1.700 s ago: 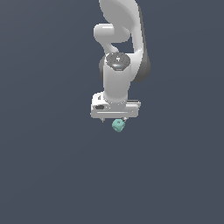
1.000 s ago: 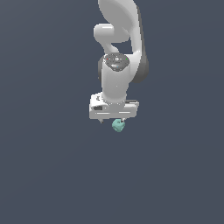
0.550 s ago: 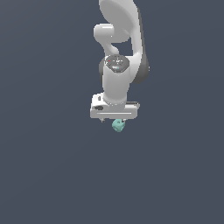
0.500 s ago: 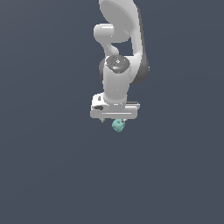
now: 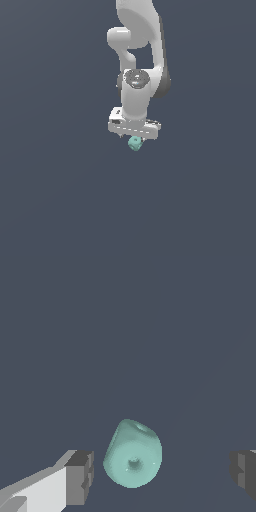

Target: Pick up the object and move it to a goal position.

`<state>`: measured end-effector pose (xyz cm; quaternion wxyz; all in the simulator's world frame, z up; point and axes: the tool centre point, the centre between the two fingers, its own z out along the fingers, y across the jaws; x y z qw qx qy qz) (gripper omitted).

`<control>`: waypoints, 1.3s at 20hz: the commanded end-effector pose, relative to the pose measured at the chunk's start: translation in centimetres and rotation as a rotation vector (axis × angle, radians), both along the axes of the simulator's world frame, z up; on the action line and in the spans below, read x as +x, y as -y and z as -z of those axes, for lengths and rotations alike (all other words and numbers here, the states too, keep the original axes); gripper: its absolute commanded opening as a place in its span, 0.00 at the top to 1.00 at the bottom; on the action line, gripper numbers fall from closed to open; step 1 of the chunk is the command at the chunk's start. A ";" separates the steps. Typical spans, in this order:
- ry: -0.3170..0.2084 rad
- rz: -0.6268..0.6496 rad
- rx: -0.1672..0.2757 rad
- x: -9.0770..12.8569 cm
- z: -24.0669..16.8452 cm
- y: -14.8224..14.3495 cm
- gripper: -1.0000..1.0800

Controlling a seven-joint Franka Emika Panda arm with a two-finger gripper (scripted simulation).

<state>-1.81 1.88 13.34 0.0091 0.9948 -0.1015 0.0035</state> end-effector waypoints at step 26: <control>-0.001 0.430 0.019 -3.7 4.4 -1.8 0.04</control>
